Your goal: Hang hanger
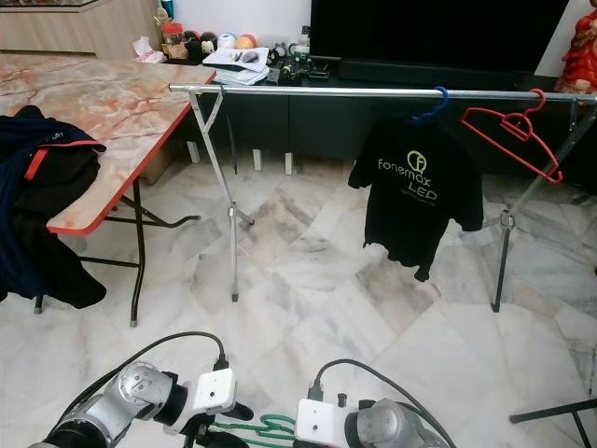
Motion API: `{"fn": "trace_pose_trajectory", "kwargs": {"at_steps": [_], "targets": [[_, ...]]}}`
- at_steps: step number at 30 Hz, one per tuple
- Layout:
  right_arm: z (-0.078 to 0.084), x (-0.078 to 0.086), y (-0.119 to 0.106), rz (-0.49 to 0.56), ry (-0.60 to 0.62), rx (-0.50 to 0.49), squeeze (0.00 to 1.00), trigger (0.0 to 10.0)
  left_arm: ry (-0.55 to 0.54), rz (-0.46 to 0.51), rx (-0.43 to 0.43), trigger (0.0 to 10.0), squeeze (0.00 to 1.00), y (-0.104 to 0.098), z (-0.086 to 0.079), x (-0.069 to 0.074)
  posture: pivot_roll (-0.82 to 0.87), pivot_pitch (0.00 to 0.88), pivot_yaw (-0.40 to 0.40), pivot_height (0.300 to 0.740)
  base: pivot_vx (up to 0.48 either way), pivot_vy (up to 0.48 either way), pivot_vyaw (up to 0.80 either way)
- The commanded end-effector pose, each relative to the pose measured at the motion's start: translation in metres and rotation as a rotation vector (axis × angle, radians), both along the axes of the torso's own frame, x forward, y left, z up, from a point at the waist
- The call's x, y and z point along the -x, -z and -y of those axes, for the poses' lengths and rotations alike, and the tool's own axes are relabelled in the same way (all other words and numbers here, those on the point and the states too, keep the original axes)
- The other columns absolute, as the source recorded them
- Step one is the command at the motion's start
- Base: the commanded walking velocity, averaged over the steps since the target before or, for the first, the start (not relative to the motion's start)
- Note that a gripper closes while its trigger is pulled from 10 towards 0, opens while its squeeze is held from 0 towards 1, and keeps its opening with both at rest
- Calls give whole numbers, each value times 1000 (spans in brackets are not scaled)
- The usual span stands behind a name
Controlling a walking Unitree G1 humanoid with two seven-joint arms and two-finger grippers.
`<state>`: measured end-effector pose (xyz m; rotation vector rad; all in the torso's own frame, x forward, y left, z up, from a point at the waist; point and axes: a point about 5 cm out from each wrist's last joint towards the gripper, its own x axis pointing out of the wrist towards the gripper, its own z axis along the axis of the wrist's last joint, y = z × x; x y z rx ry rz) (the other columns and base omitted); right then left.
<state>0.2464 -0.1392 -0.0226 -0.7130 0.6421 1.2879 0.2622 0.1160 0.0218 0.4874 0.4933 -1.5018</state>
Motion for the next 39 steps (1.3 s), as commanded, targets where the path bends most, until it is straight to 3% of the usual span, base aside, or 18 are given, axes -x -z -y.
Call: {"fn": "trace_pose_trajectory", "kwargs": {"at_steps": [1, 11, 19, 36, 37, 38, 39], "targets": [[1, -3, -1, 4, 29, -9, 0, 10000, -14, -11, 3, 10000, 0, -1, 0, -2, 33, 75, -8, 740, 0, 0, 0], [-5, -19, -16, -16, 90, -106, 0, 10000, -113, -49, 49, 10000, 0, -1, 3, -9, 34, 78, -5, 740, 0, 0, 0], [-6, -18, -17, -46, 59, -111, 0, 10000, -166, -14, 63, 10000, 0, -4, 2, -15, 31, 84, -3, 740, 0, 0, 0], [-10, -23, -23, -46, 57, -146, 0, 10000, -135, -74, 42, 10000, 0, 1, 4, -12, 24, 87, -4, 740, 0, 0, 0], [-12, -25, -25, -47, 49, -155, 0, 10000, -133, -85, 46, 9412, 0, 1, 6, -11, 24, 87, -4, 740, 0, 0, 0], [-12, -25, -25, -47, 48, -155, 0, 10000, -132, -87, 47, 7451, 0, 1, 6, -11, 24, 87, -4, 740, 0, 0, 0], [-12, -26, -26, -47, 46, -159, 0, 10000, -130, -91, 48, 3373, 0, 2, 6, -11, 24, 87, -4, 740, 0, 0, 0]]}}
